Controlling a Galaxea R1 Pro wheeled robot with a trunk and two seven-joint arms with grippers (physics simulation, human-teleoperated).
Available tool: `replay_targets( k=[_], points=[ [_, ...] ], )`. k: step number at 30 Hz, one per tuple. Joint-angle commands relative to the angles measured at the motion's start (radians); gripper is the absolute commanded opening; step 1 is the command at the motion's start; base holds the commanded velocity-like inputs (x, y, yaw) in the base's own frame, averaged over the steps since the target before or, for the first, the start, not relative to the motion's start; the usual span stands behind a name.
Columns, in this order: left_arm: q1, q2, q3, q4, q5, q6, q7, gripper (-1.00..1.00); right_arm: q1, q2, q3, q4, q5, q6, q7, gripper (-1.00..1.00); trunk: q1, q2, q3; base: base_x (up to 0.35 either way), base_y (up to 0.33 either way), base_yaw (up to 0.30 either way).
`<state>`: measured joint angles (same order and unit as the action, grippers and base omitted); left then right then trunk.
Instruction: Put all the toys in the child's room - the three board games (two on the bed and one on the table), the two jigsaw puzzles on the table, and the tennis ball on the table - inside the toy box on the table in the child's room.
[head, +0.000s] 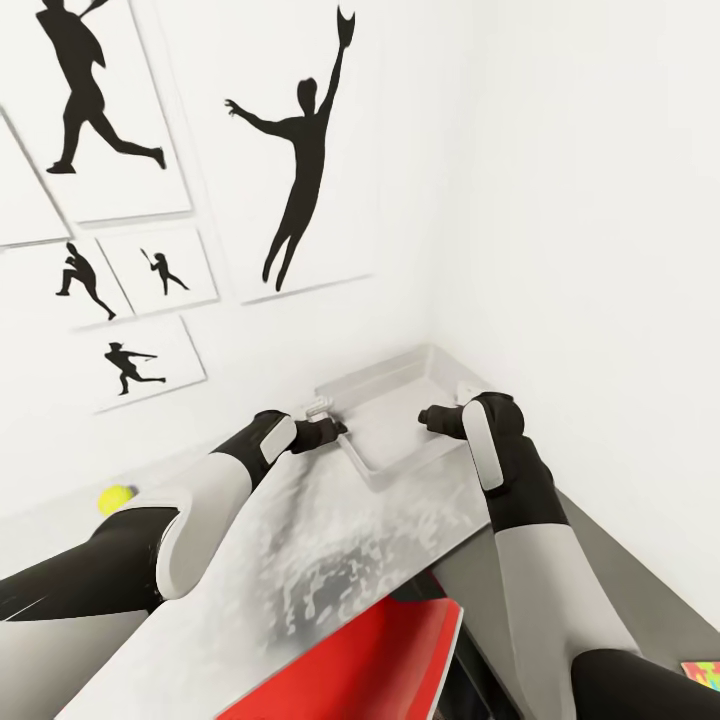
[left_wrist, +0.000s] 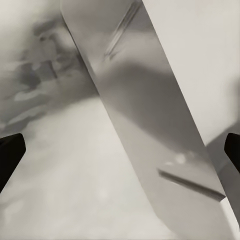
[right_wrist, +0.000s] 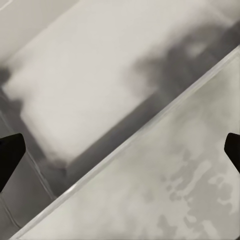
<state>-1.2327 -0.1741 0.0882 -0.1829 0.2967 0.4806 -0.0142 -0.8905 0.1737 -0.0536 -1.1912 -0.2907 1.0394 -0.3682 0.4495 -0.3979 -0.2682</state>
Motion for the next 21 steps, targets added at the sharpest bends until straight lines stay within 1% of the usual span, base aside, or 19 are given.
replay_targets(
  k=[1,9,21],
  points=[
    [-0.001,0.000,0.008,-0.001,-0.004,0.006,-0.006,1.00,-0.001,0.001,-0.002,-0.001,-0.010,0.002,-0.009,1.00,0.001,-0.002,-0.004,0.000,0.000,0.000],
    [-0.001,0.000,0.008,-0.001,-0.004,0.007,-0.040,1.00,-0.001,0.001,0.000,-0.001,-0.010,0.002,-0.009,1.00,0.001,-0.002,-0.013,0.000,0.000,0.000],
    [-0.001,0.000,0.008,-0.001,-0.004,0.006,-0.045,1.00,-0.001,0.001,0.000,-0.001,-0.010,0.002,-0.009,1.00,0.001,-0.002,-0.014,0.000,0.000,0.000]
  ],
)
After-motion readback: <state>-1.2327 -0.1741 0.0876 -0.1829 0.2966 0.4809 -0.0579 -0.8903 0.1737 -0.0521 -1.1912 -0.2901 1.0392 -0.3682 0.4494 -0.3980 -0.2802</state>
